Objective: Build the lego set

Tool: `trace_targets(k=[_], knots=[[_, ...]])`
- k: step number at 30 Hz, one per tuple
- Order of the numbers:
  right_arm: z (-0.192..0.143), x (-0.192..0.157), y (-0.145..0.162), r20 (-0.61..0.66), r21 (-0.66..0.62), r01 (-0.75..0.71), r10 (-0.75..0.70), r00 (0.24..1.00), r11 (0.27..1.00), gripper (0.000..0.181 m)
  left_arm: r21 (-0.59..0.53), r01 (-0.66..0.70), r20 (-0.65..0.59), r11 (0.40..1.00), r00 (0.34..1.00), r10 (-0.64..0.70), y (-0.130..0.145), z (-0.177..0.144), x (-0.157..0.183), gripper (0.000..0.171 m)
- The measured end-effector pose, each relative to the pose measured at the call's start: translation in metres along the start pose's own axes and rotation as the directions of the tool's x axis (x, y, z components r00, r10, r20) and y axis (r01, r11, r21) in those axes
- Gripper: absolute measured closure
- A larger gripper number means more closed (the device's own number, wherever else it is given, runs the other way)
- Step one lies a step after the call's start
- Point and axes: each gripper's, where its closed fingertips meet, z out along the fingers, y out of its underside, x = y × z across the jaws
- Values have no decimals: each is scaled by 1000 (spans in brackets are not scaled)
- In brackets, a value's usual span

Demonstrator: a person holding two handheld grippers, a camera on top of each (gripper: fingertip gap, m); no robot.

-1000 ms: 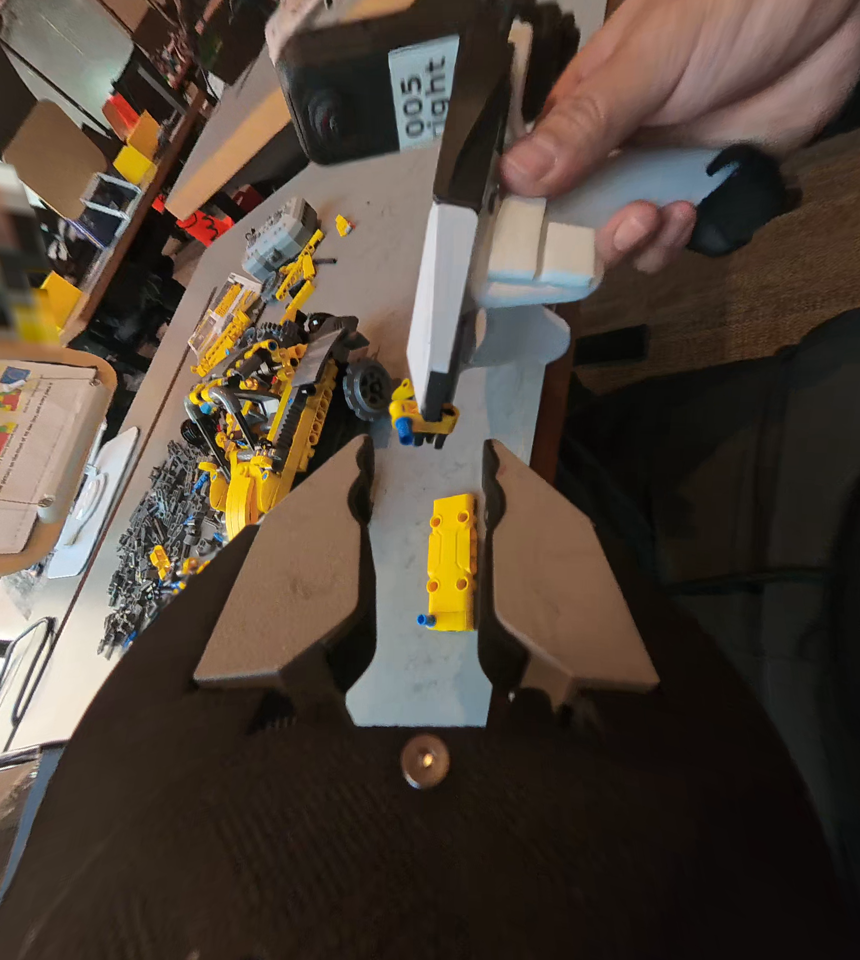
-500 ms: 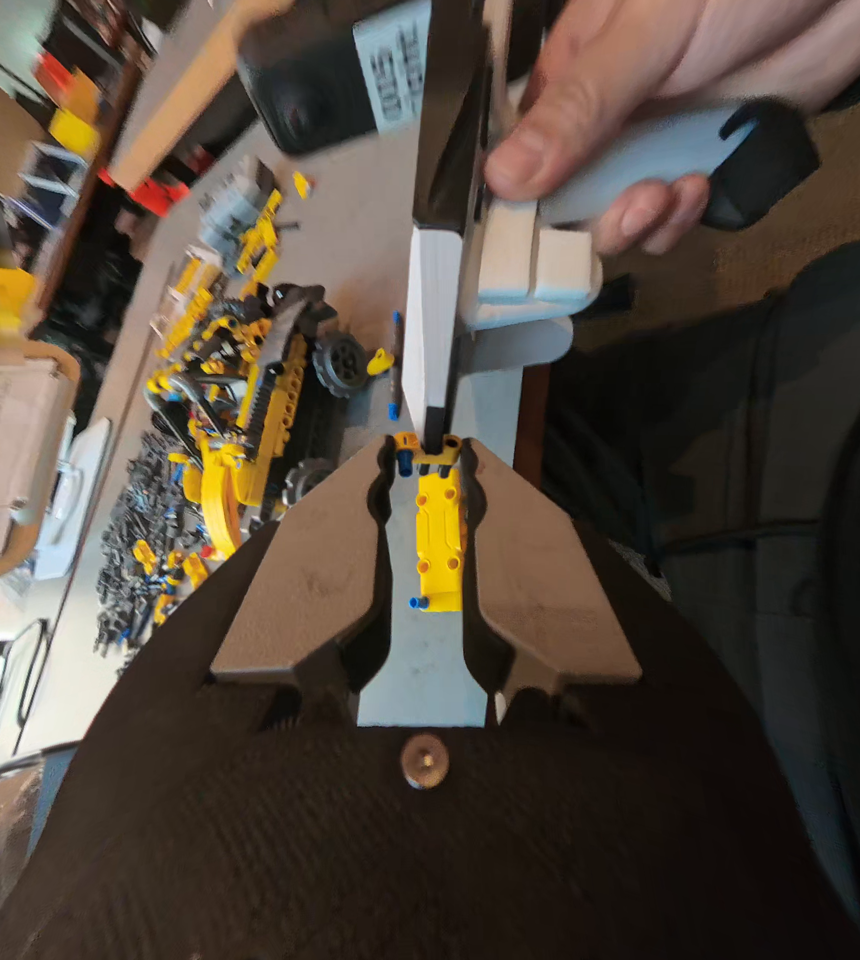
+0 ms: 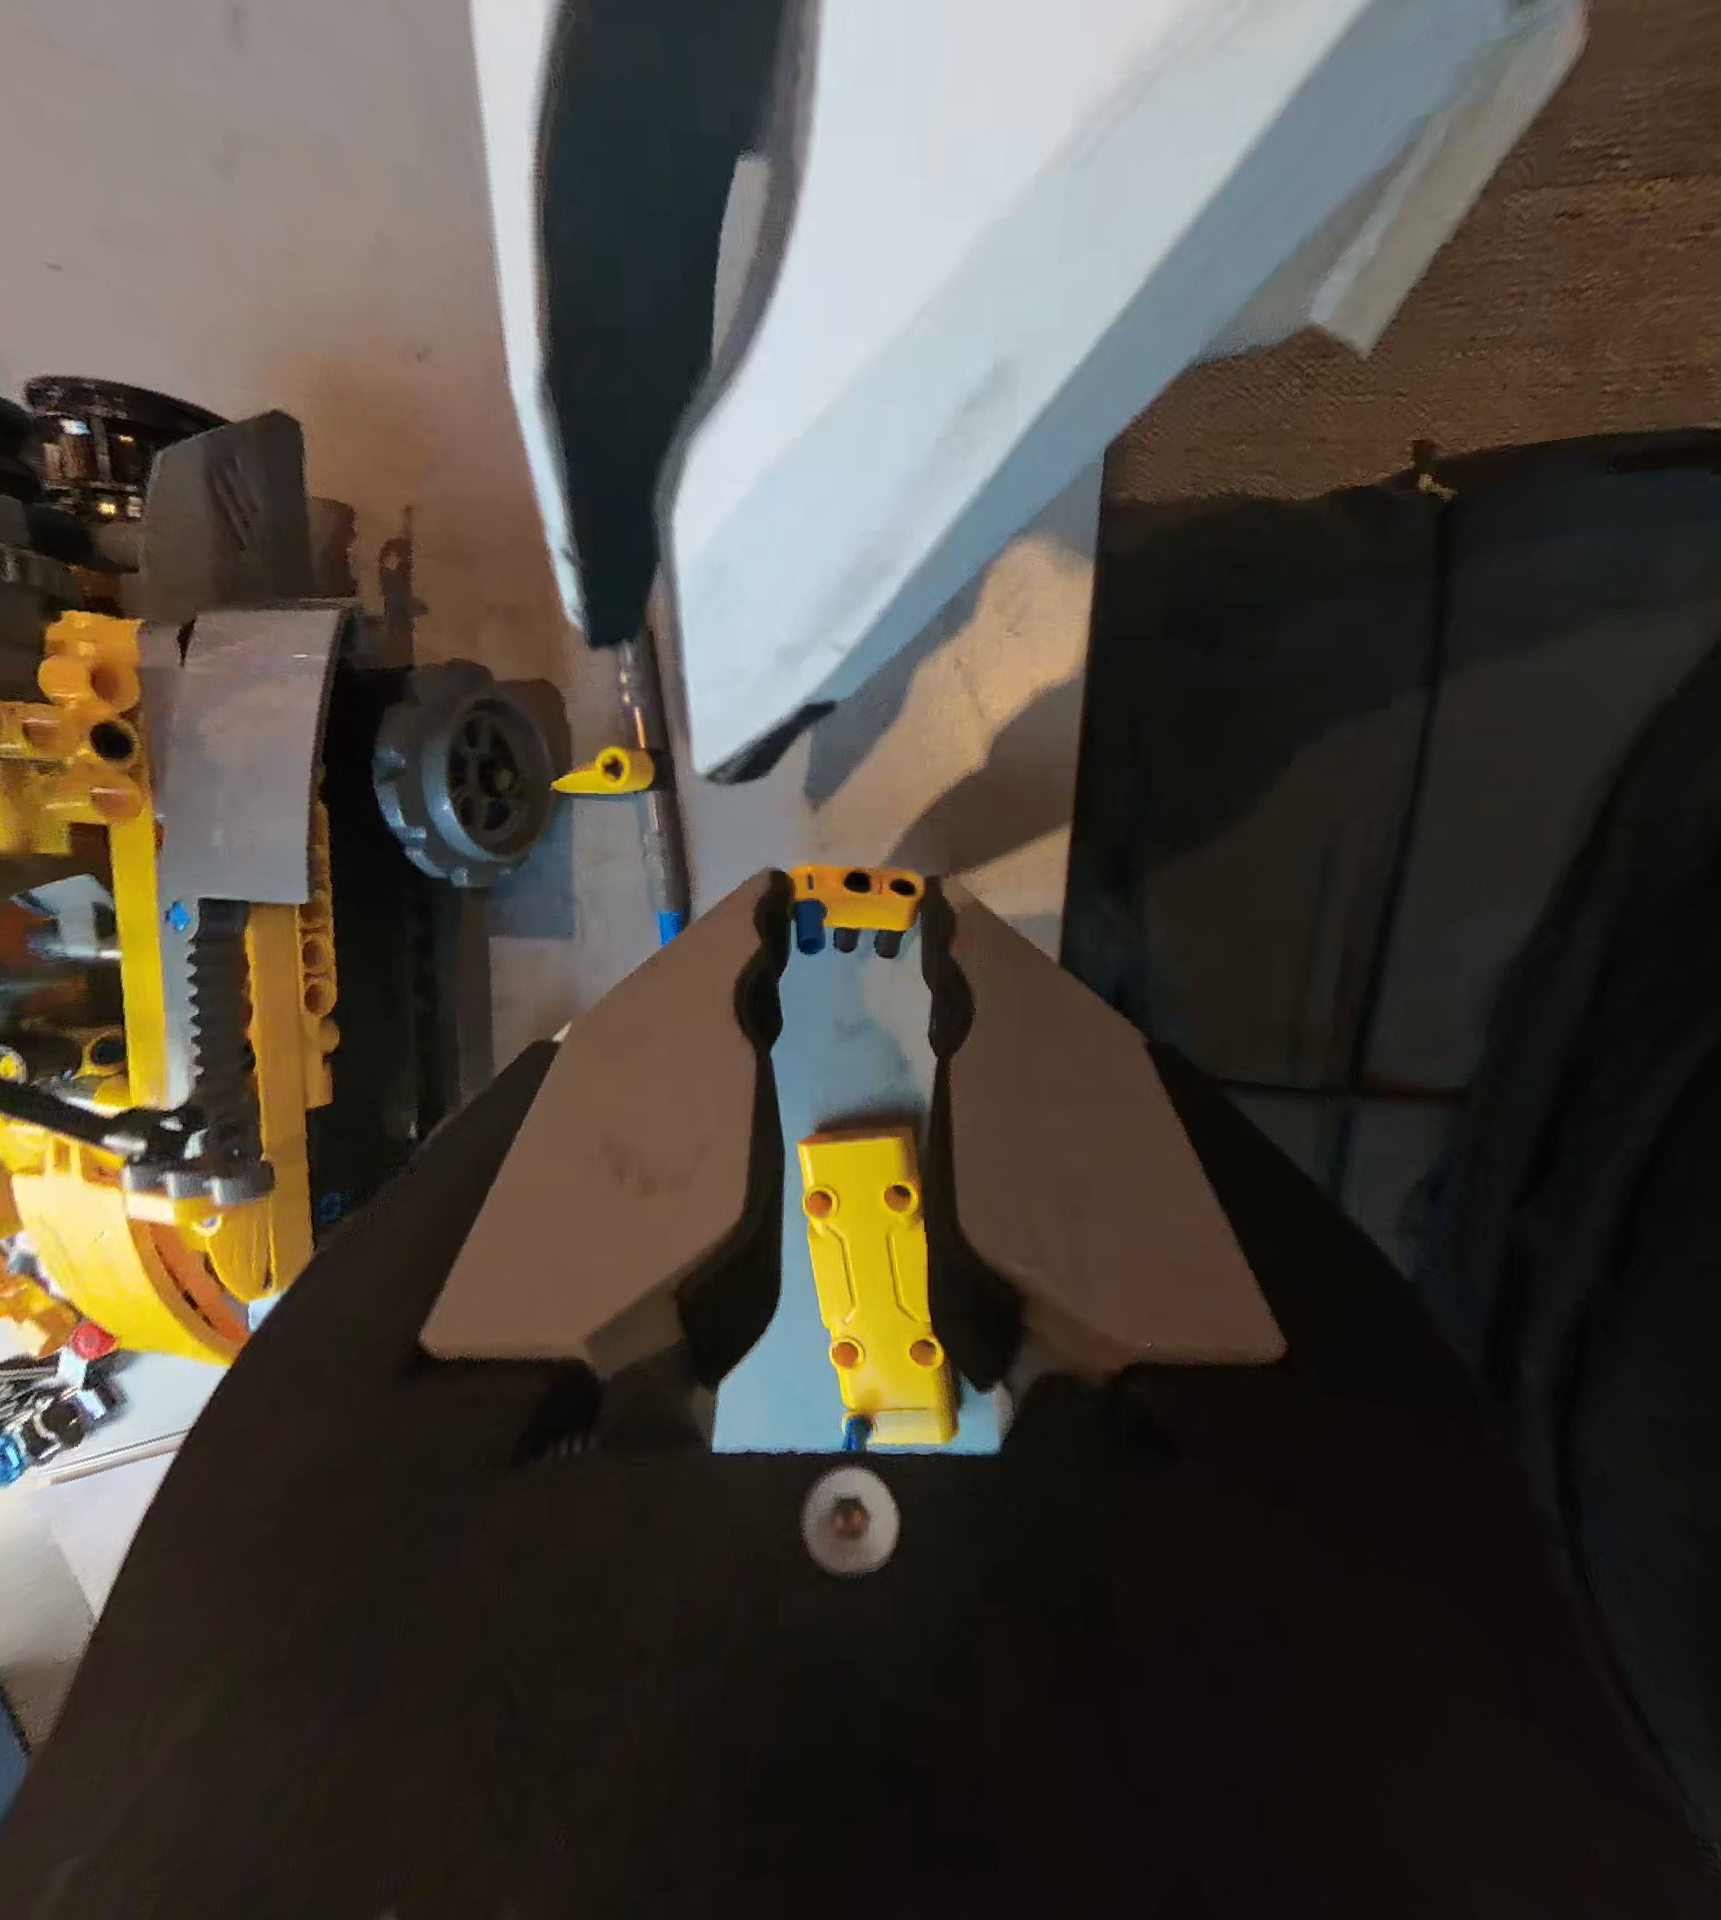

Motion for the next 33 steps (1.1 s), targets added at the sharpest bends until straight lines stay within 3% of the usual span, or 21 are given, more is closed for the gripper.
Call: trace_targets(k=[7, 10, 13, 18, 23, 28, 31, 33], knots=[[-18, 19, -6, 26, 63, -77, 76, 997, 995, 165, -22, 17, -69, 1000, 997, -19, 2, 0, 2, 148], [-26, 30, -11, 8, 116, -88, 88, 996, 989, 163, 29, 63, -34, 998, 998, -62, -1, -4, -5, 137], [-38, 40, -17, -60, 156, -3, 13, 998, 988, 163, 126, 138, -56, 982, 990, -132, -9, -18, -7, 117], [-50, 40, -24, -158, 164, 173, -148, 976, 971, 161, 224, 218, -63, 950, 976, -210, 0, -50, -8, 115], [-48, 47, -21, -206, 123, 202, -174, 963, 972, 130, 251, 262, -54, 932, 965, -257, 25, -68, -7, 120], [-44, 31, -32, -216, 203, 350, -307, 927, 914, 134, 239, 251, -43, 938, 968, -248, 34, -73, -6, 115], [-41, 4, -41, -159, 260, 397, -366, 917, 880, 113, 264, 271, -85, 925, 962, -258, 30, -74, -4, 97], [-39, -18, -43, -65, 290, 383, -381, 922, 877, 109, 300, 300, -108, 906, 954, -280, 26, -78, -6, 86]])
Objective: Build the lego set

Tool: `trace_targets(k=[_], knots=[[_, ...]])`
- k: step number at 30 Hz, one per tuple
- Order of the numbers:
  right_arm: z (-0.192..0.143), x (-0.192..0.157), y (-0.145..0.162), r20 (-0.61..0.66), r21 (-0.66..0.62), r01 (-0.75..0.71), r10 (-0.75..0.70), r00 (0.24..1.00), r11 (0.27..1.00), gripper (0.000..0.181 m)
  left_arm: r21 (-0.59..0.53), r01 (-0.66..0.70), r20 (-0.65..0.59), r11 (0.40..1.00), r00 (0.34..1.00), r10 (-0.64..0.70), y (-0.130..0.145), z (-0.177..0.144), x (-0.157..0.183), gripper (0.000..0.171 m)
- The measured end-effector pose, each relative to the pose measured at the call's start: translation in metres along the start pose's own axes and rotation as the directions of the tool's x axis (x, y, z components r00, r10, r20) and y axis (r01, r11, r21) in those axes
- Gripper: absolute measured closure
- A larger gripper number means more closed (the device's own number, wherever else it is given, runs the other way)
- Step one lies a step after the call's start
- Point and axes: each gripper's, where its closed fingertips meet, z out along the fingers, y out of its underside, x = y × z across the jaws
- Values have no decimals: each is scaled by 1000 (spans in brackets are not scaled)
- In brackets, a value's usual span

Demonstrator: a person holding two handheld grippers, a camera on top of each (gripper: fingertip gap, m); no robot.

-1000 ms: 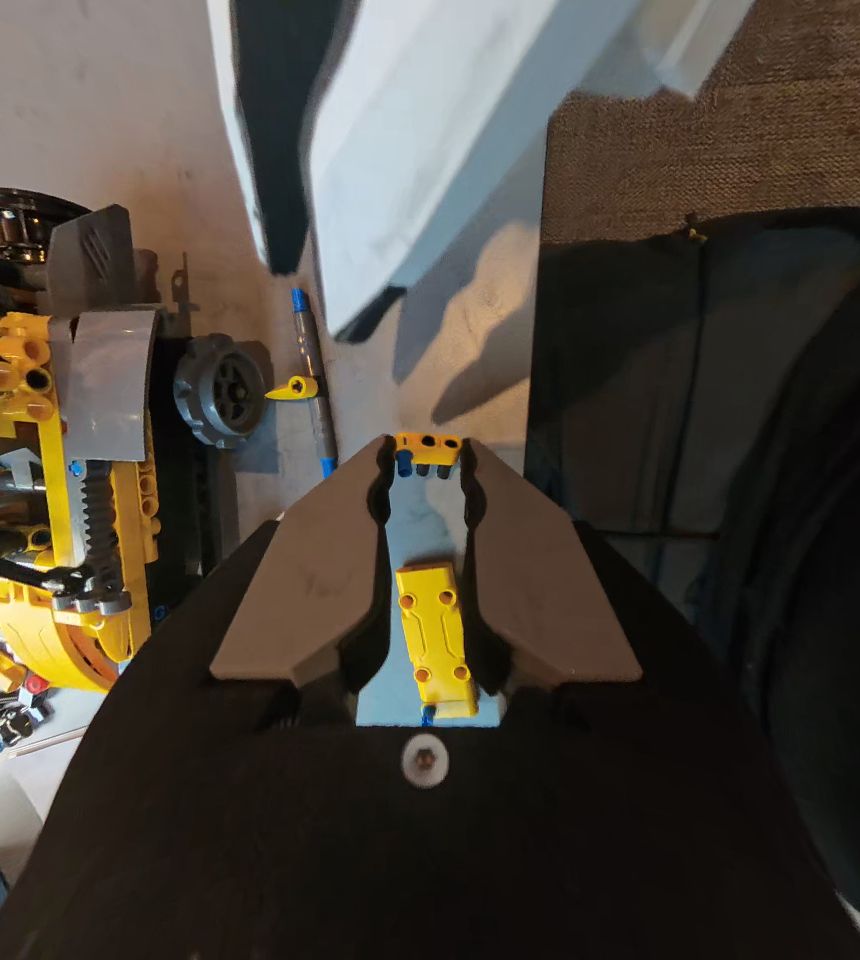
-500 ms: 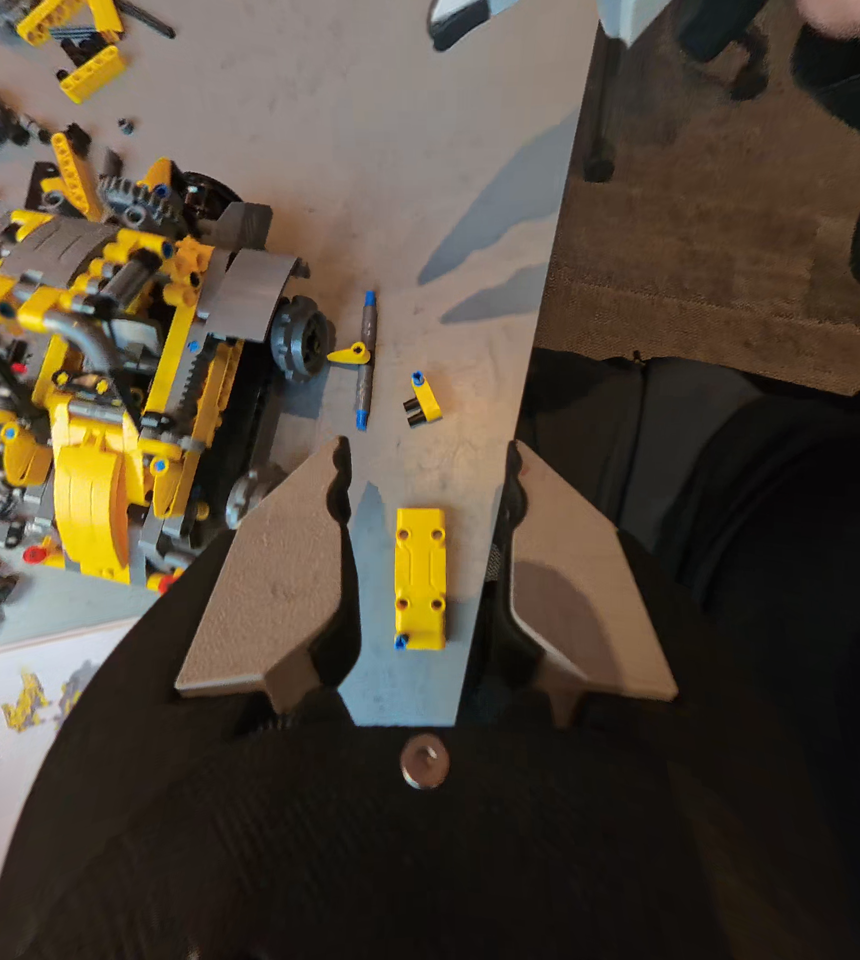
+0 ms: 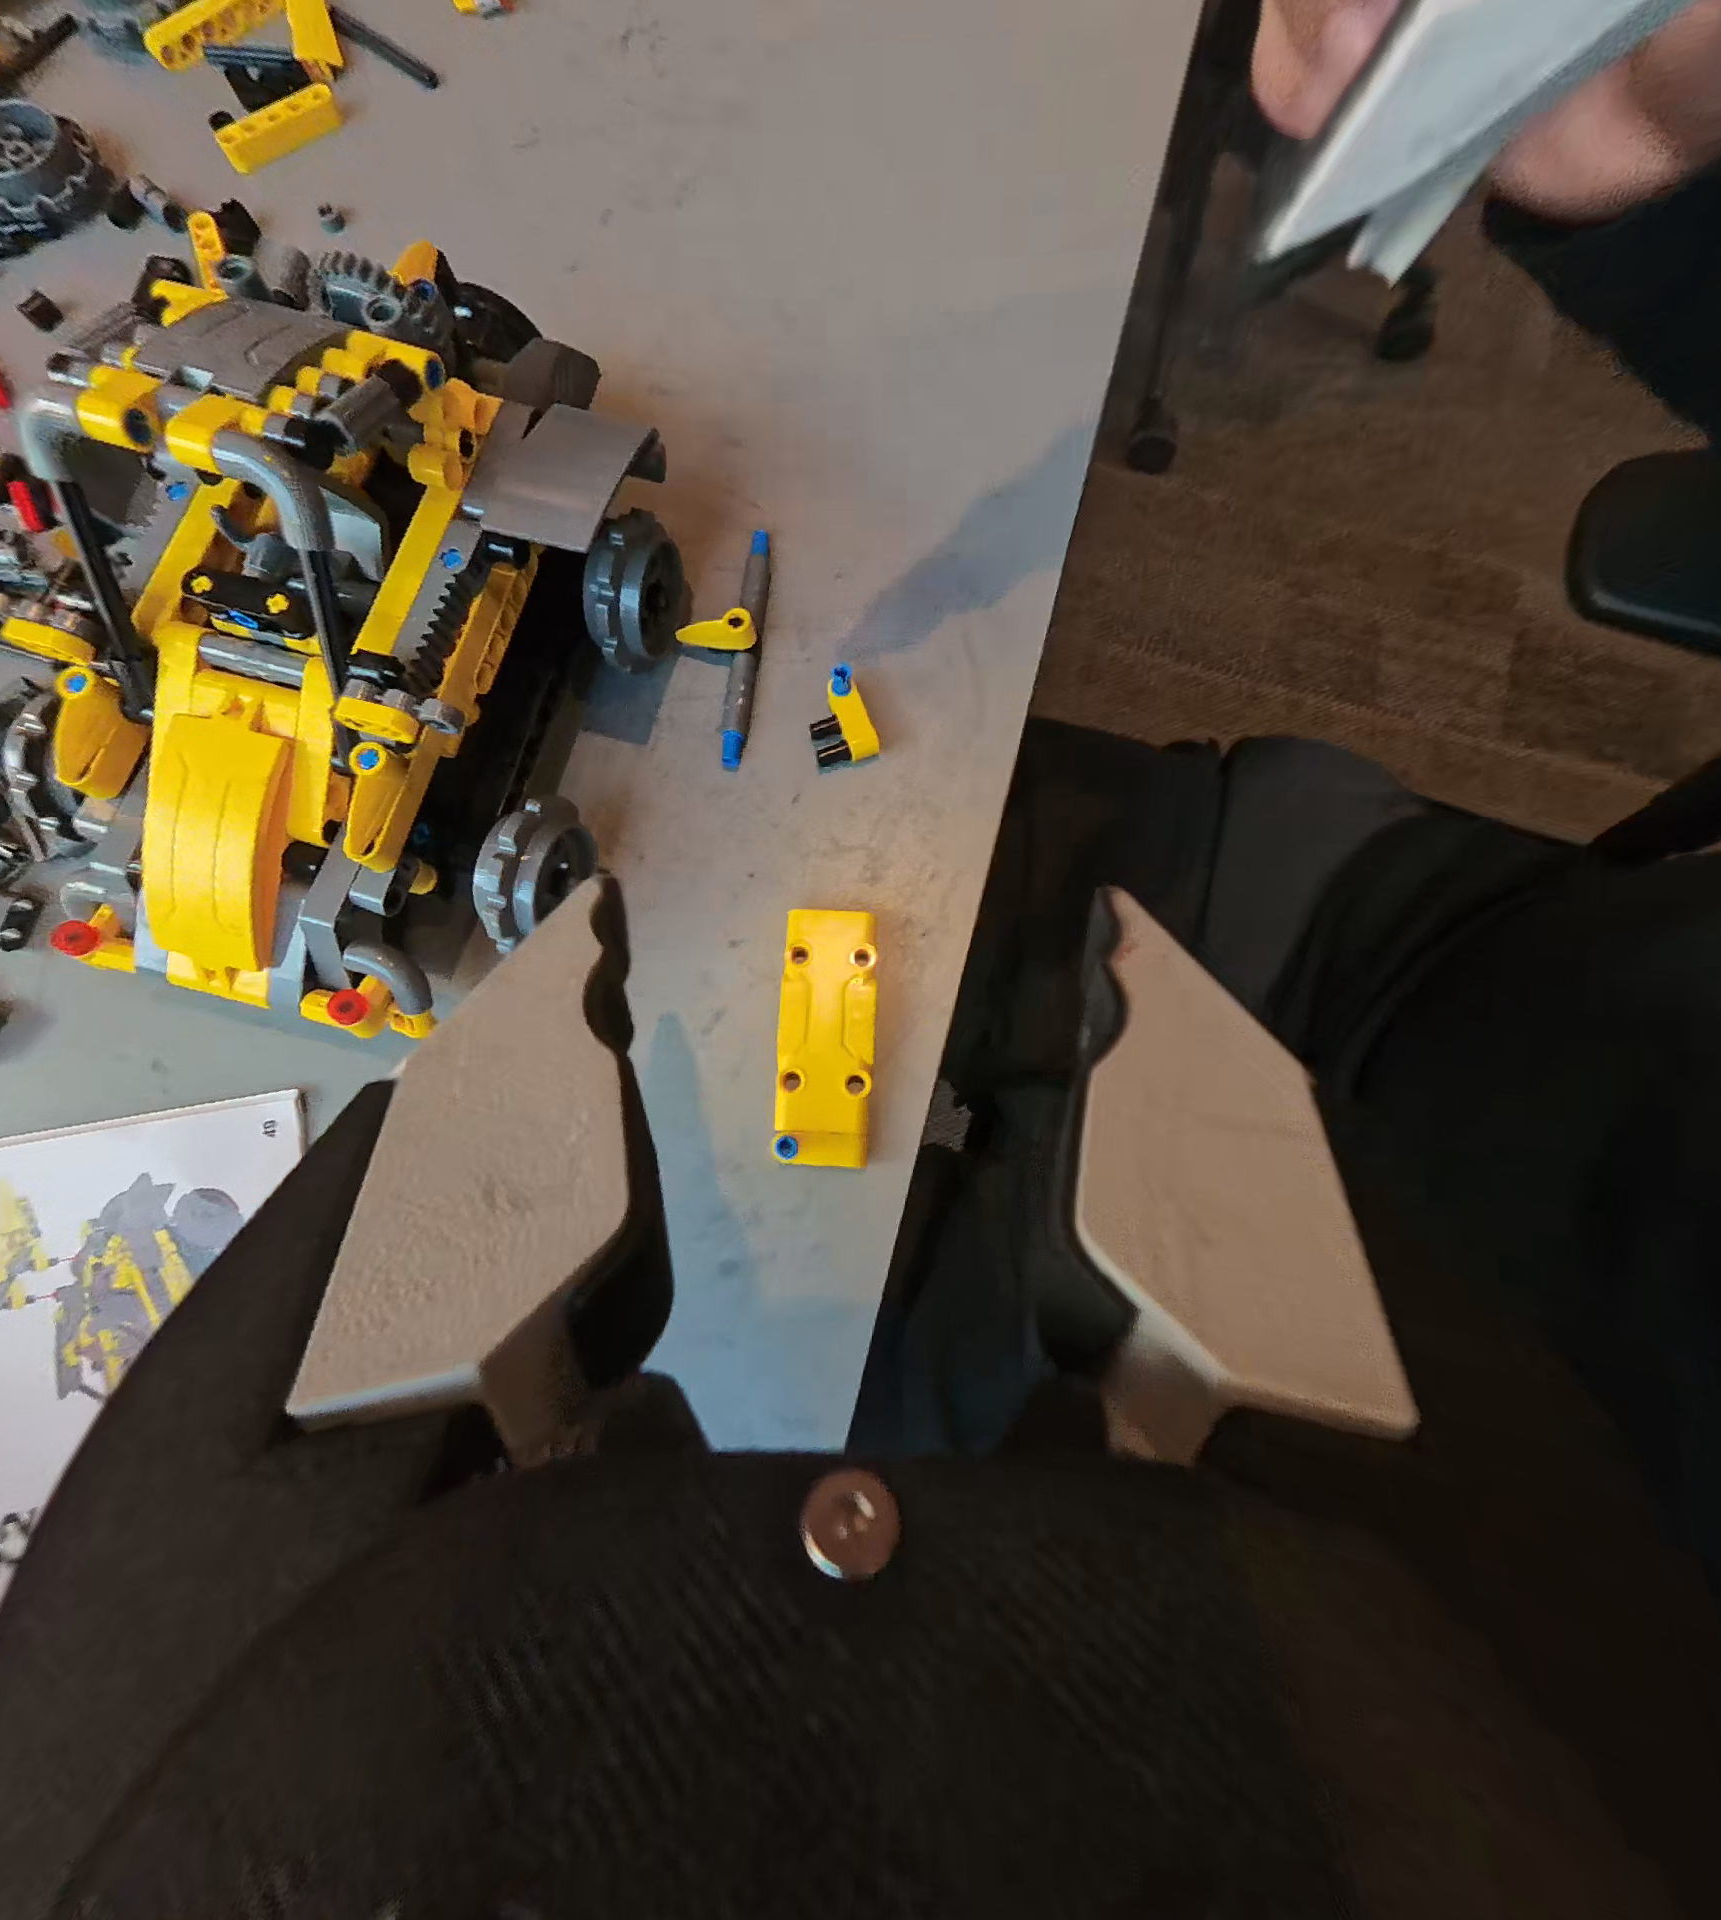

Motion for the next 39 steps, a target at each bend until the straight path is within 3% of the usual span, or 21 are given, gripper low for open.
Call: trace_targets(k=[2, 6, 9, 13, 20, 26, 29, 31, 34, 36, 39], knots=[[2, -6, 3, 24, -45, -22, 23, 999, 999, 109, 16, 40, -42, 999, 998, -39, -2, -3, 3, 77], [11, -18, 29, 75, -189, -53, 68, 995, 981, 96, -25, 60, -67, 998, 996, -62, 5, -1, 6, 85], [13, -24, 51, 125, -285, 3, 34, 992, 958, 121, -79, -7, -56, 997, 998, 2, 13, 0, 9, 90], [9, -17, 71, 134, -333, 102, -60, 989, 937, 128, -138, -48, -22, 989, 999, 45, 27, -3, 0, 94], [20, -13, 102, 148, -422, 66, -4, 989, 904, 130, -227, -127, -8, 966, 992, 129, 51, 14, -10, 108], [41, -14, 120, 56, -516, -128, 182, 982, 847, 130, -230, -102, -23, 968, 995, 99, 57, 29, -13, 126], [49, -16, 126, -24, -535, -189, 209, 978, 823, 120, -200, -88, -63, 976, 995, 77, 55, 32, -8, 137], [52, -15, 126, -71, -524, -205, 197, 978, 827, 123, -166, -81, -66, 983, 995, 71, 52, 34, -9, 142], [54, -12, 127, -112, -511, -200, 166, 980, 836, 137, -129, -66, -63, 989, 996, 58, 50, 35, -12, 149], [55, -17, 125, -88, -500, -210, 191, 978, 840, 157, -112, -63, -64, 992, 996, 56, 49, 37, -10, 149], [56, -20, 124, -74, -494, -191, 178, 981, 848, 157, -102, -72, -62, 992, 996, 66, 46, 39, -8, 149]])
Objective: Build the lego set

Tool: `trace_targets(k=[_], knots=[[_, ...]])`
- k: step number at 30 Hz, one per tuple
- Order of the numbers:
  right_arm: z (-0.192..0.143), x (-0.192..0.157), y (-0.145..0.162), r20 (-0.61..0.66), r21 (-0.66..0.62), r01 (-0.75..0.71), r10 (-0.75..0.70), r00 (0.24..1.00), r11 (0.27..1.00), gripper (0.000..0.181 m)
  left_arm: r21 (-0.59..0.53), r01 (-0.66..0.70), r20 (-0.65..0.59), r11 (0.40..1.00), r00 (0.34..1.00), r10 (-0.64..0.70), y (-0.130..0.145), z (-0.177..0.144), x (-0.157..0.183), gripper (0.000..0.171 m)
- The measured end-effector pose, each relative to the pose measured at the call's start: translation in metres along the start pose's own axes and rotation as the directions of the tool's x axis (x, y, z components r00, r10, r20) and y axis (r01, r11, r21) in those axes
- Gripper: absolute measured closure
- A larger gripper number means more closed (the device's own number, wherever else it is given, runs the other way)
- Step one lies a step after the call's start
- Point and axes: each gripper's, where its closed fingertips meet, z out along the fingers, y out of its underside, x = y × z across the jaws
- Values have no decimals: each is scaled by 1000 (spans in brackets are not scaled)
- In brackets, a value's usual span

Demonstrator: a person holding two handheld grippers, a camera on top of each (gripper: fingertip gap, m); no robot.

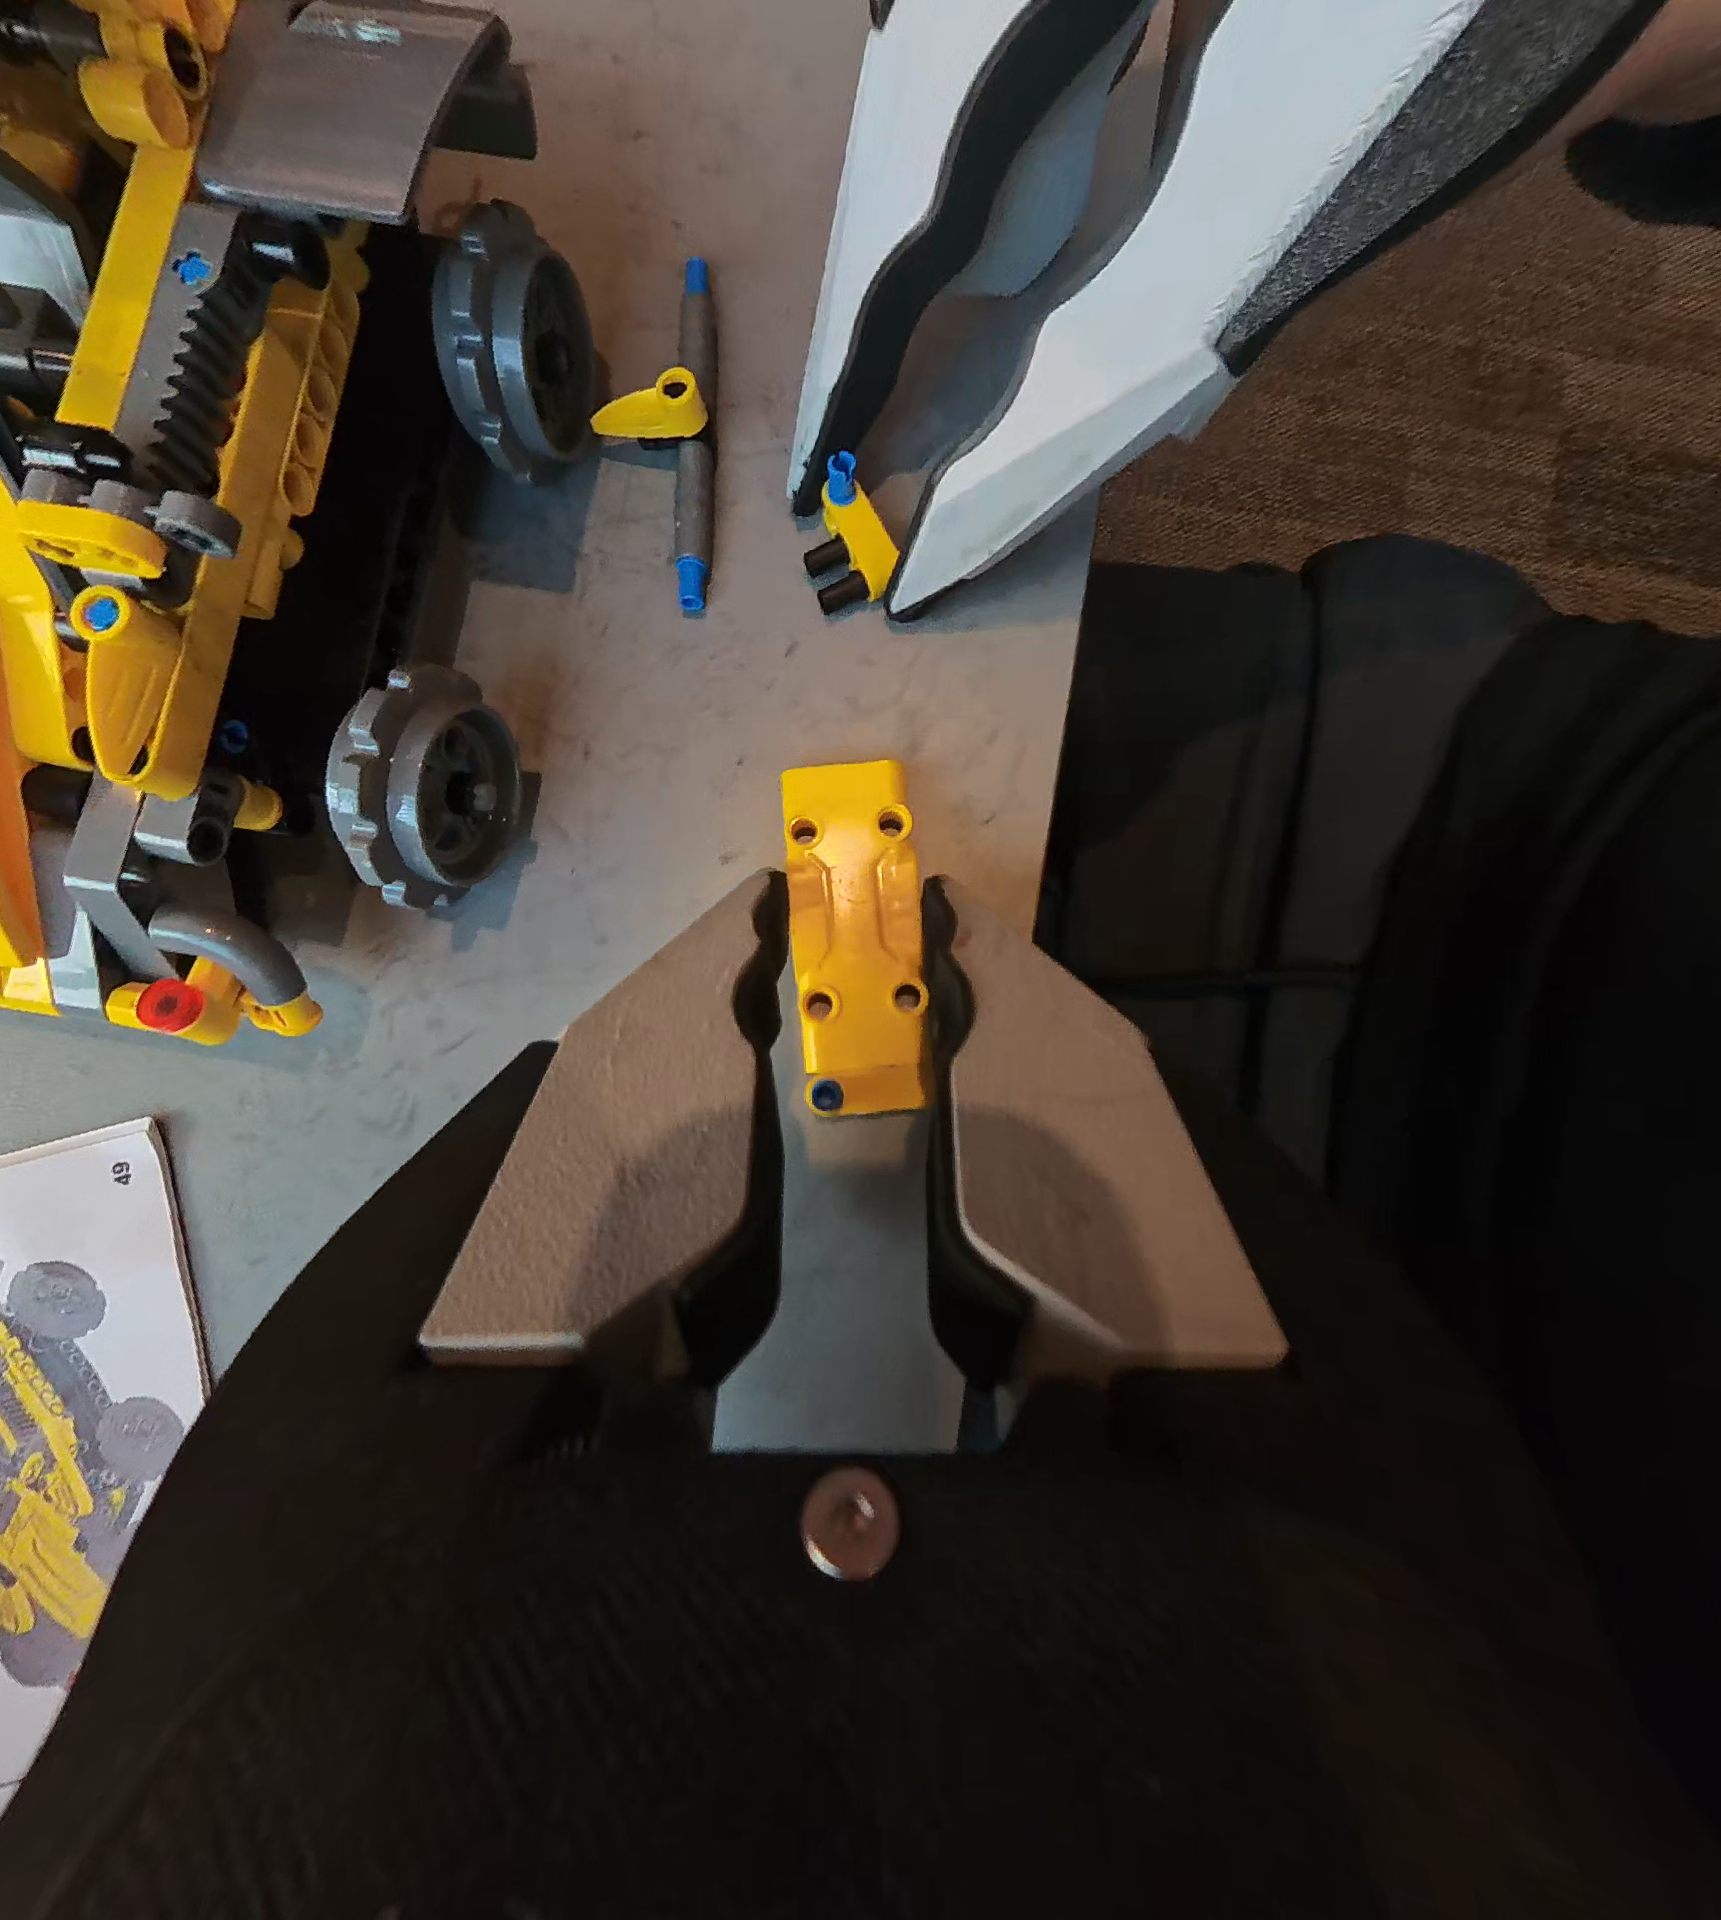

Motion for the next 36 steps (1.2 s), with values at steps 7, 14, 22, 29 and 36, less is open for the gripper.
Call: trace_targets(k=[7, 14, 22, 29, 36], knots=[[3, -14, -3, 63, 16, 101, -101, 993, 995, 157, 7, -27, -23, 1000, 999, 27, 0, 0, 3, 149], [-1, -19, -1, 93, 8, 197, -197, 976, 980, 156, 2, -91, -42, 996, 995, 91, 2, -2, 9, 149], [-4, -29, 3, 173, 18, 238, -238, 956, 971, 155, -74, -143, -6, 987, 990, 143, 21, -28, -5, 123], [-11, -27, 3, 191, 0, 201, -197, 962, 980, 144, 116, 31, 13, 993, 999, -33, 9, -81, -33, 124], [-6, -28, 6, 193, -24, 169, -161, 968, 985, 146, 148, 47, -84, 988, 996, -35, -6, -69, -12, 126]])
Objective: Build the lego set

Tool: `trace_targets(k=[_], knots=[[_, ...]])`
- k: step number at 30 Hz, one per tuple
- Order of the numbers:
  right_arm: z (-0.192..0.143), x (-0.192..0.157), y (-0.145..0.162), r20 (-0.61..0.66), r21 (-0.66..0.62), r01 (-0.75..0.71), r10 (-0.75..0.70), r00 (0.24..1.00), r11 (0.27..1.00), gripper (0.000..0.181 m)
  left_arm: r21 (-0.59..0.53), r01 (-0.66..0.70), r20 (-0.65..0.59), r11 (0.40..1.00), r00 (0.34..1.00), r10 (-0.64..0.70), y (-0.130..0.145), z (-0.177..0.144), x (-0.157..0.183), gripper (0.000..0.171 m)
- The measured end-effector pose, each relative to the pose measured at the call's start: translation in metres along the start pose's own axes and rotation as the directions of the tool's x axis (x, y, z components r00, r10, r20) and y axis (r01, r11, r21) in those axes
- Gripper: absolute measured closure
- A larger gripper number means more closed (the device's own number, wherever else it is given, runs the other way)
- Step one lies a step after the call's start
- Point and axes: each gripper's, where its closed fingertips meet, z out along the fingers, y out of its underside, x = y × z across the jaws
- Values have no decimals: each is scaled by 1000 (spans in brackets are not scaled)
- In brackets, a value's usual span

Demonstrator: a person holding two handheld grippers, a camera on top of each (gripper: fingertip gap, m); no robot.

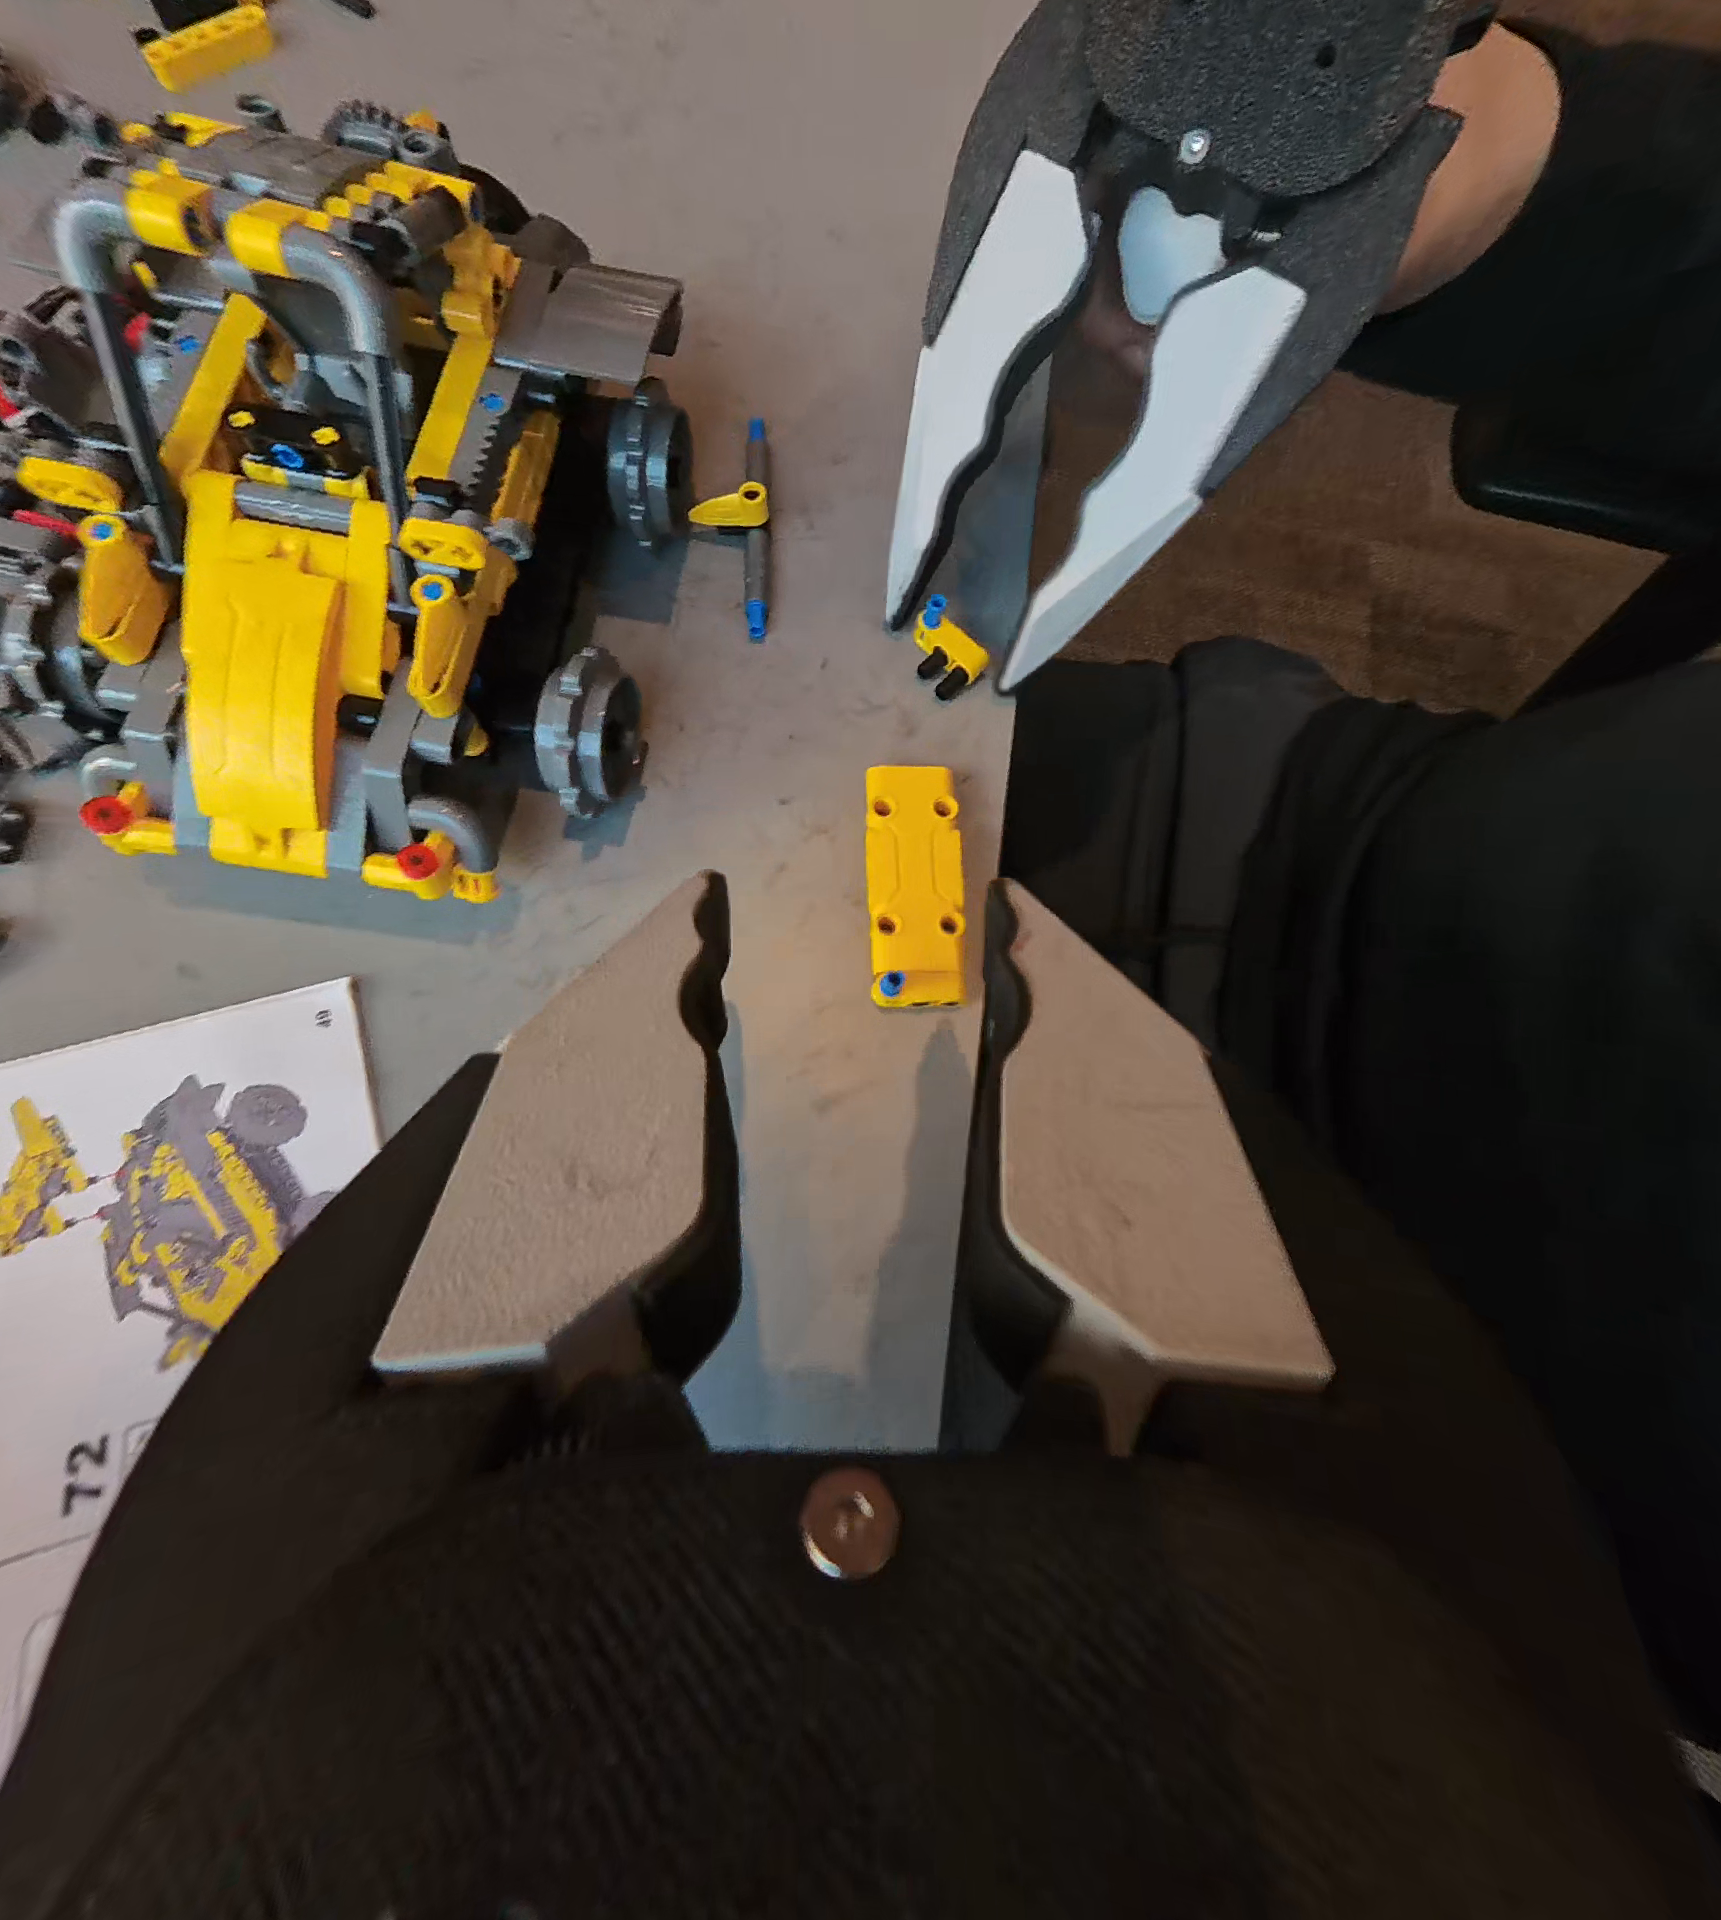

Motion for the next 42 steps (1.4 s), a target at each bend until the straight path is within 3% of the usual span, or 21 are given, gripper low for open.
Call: trace_targets(k=[2, 8, 42], knots=[[0, 1, 0, -3, 3, -3, 3, 1000, 1000, 157, -30, -12, -13, 999, 1000, 11, 1, 10, 7, 125], [1, 0, -1, -5, 16, -6, 6, 1000, 1000, 157, -150, -63, -4, 987, 998, 63, 14, 39, 16, 122], [2, 1, -1, 0, 46, 3, -3, 1000, 999, 157, -243, -69, 55, 968, 995, 85, 28, 57, 9, 126]])
